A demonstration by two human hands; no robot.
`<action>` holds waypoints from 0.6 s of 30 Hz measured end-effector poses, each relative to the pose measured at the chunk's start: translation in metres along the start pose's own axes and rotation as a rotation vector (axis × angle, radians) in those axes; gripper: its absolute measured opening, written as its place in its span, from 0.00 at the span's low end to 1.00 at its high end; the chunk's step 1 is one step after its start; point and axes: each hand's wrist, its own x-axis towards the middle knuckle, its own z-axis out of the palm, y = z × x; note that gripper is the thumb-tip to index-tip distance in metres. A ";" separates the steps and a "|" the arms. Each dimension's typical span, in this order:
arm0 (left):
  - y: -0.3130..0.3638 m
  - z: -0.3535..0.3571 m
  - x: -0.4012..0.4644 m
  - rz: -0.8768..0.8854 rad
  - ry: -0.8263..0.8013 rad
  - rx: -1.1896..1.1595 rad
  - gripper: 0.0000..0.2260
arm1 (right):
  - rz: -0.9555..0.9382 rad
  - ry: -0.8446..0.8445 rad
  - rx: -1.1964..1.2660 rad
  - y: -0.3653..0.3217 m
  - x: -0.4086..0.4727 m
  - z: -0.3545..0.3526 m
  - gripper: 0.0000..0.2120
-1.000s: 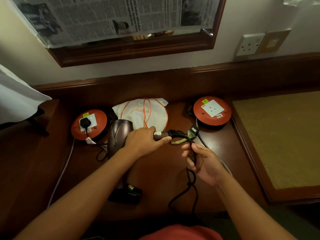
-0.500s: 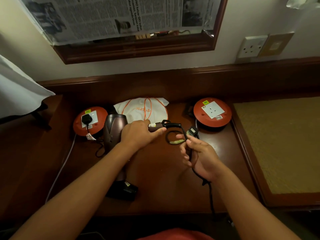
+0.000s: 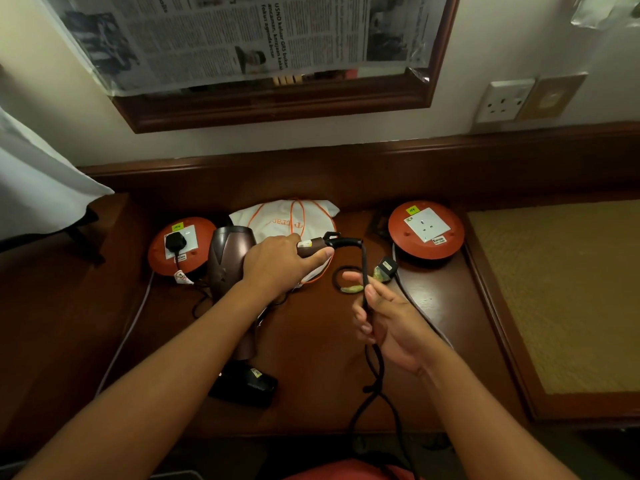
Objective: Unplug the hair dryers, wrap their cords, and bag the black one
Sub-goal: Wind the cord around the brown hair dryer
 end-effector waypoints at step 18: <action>-0.036 -0.005 0.025 0.205 -0.083 -0.132 0.29 | 0.265 -0.058 -0.170 -0.010 0.079 -0.024 0.09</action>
